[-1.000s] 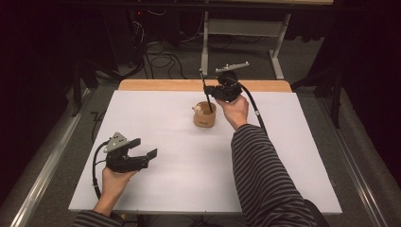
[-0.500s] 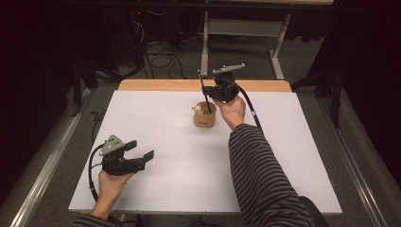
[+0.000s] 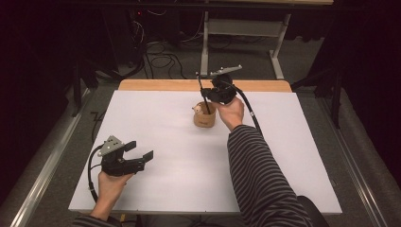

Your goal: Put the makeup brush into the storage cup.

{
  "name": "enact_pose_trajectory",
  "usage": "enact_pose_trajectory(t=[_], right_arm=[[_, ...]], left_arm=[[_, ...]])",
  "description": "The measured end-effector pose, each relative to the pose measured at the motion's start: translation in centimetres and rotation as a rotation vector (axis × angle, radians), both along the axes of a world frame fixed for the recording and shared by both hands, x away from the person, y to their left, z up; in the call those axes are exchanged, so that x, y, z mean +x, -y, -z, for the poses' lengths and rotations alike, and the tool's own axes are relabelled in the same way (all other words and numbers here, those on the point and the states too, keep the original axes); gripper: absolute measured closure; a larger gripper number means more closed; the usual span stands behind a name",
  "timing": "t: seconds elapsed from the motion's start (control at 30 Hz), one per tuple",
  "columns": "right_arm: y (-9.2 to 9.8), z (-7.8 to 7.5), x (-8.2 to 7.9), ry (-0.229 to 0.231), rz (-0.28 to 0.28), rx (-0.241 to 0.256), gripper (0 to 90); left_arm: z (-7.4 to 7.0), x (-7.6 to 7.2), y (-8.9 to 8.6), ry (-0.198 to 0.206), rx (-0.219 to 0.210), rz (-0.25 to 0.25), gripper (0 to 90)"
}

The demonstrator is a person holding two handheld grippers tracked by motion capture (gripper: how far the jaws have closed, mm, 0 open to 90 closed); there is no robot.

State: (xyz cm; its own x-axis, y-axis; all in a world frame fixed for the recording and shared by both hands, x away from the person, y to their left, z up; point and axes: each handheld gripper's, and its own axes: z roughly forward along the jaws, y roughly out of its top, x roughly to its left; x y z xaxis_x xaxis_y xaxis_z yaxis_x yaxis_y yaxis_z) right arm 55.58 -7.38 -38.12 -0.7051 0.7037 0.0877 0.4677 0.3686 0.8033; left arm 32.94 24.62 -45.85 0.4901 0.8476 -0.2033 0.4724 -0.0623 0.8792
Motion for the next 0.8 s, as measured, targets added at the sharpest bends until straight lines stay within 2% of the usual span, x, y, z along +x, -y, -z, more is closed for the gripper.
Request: enact_pose_trajectory(t=[0.6, 0.8], right_arm=[[-0.3, 0.7, 0.1, -0.017, 0.000, -0.048, 85.2], [-0.3, 1.3, 0.3, -0.026, 0.000, -0.099, 85.2]], left_arm=[[0.0, 0.0, 0.1, 0.000, 0.002, 0.004, 18.7], [0.0, 0.0, 0.1, -0.001, 0.005, 0.006, 18.7]])
